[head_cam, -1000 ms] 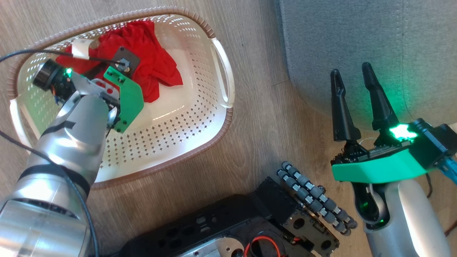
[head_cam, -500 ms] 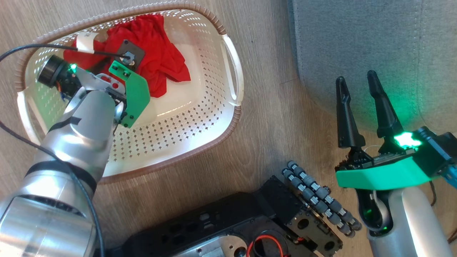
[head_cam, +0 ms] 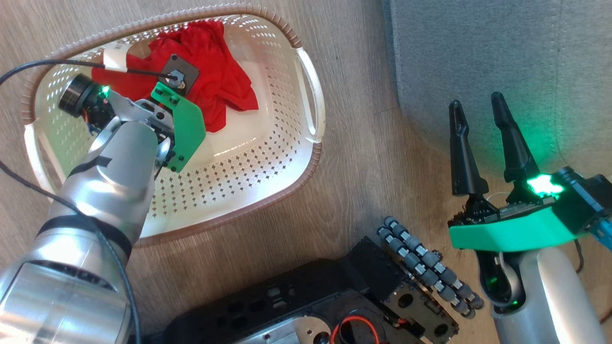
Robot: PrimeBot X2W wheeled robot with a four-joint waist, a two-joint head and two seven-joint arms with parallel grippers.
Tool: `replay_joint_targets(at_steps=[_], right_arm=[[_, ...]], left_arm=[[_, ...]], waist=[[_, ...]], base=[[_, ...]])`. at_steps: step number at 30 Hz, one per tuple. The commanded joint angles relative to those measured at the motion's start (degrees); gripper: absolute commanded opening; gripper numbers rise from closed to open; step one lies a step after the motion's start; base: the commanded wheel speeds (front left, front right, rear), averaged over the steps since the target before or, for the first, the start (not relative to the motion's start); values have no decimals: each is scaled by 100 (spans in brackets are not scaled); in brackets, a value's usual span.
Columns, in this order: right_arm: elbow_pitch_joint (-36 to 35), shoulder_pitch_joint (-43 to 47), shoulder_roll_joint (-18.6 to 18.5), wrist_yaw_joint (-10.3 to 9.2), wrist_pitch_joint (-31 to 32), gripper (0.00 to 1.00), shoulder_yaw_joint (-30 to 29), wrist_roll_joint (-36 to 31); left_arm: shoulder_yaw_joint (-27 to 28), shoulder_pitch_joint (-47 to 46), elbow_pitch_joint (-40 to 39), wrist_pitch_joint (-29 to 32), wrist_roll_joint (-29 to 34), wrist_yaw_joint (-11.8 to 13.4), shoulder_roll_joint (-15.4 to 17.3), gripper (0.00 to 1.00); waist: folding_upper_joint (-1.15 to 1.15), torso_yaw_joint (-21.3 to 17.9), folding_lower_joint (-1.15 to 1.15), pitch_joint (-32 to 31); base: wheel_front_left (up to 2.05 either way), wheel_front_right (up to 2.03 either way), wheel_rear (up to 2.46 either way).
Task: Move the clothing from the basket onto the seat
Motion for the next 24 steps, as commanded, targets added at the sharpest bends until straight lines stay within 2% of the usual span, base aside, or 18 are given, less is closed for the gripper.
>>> replay_joint_targets(at_steps=[1, 14, 24], right_arm=[[-102, 85, -40, -1, -37, 100, 113, -23], [239, -627, -40, -1, -37, 100, 193, 46], [750, -618, -40, -1, -37, 100, -162, -176]], left_arm=[[30, 95, -59, -87, -25, -7, 90, 0], [56, 395, -58, -510, -232, 31, 315, 0], [358, 1063, -67, -1205, -801, 11, -47, 0]], waist=[[0, -17, 0, -48], [0, -186, 0, -692], [0, 326, 0, -2135]], base=[[0, 0, 0], [0, 0, 0], [0, 0, 0]])
